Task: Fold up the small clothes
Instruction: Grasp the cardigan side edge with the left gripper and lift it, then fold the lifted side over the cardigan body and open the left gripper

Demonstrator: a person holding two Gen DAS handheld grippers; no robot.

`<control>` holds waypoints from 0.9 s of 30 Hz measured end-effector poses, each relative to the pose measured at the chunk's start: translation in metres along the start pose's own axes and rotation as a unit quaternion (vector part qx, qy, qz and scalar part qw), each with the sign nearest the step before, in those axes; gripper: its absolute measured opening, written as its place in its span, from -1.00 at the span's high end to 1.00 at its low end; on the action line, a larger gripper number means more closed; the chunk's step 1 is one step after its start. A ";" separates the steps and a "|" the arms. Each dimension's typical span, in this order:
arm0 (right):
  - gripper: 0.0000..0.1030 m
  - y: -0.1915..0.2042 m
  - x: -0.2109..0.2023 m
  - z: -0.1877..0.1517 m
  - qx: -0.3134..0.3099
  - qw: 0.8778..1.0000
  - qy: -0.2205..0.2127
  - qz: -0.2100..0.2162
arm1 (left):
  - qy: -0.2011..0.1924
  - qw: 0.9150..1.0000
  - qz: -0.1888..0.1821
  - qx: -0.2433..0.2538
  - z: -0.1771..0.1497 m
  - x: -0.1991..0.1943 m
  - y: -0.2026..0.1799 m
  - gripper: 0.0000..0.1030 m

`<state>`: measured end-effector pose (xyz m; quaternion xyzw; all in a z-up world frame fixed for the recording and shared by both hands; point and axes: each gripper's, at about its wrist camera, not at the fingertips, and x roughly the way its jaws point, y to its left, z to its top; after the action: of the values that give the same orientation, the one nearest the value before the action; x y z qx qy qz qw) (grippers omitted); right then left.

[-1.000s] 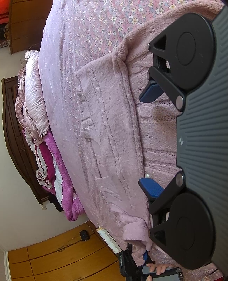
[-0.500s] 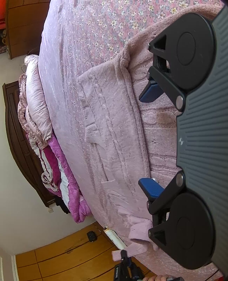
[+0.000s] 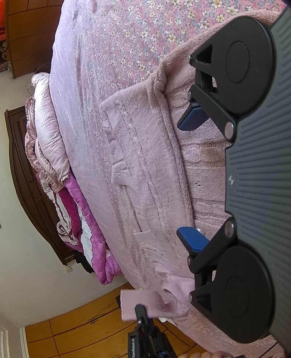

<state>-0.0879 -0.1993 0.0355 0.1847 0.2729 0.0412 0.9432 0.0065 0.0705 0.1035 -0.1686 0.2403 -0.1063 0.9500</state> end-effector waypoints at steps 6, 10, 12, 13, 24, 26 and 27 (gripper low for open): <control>-0.87 -0.002 -0.001 -0.001 0.005 1.000 0.000 -0.001 | 0.029 0.999 -0.021 0.010 -0.020 0.013 -0.017 0.79; -0.87 -0.001 0.000 -0.002 0.003 1.000 0.003 0.000 | 0.045 0.999 -0.021 0.022 -0.033 0.021 -0.024 0.79; -0.87 -0.001 0.001 -0.002 0.003 1.000 0.004 0.001 | 0.055 0.998 -0.022 0.025 -0.040 0.025 -0.025 0.79; -0.87 0.000 0.001 -0.002 0.003 1.000 0.004 0.001 | 0.062 0.997 -0.023 0.028 -0.044 0.028 -0.026 0.79; -0.87 -0.002 0.004 -0.004 0.005 1.000 0.007 0.000 | 0.137 0.988 -0.017 0.066 -0.074 0.049 -0.032 0.40; -0.87 -0.001 0.005 -0.004 0.005 1.000 0.008 0.001 | 0.136 0.988 -0.024 0.067 -0.074 0.046 -0.033 0.22; -0.87 -0.001 0.006 -0.004 0.004 1.000 0.009 0.001 | 0.134 0.988 -0.025 0.072 -0.074 0.044 -0.035 0.07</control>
<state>-0.0850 -0.1976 0.0291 0.1887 0.2814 0.0423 0.9399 0.0034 0.0058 0.0367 -0.0904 0.3527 -0.1687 0.9160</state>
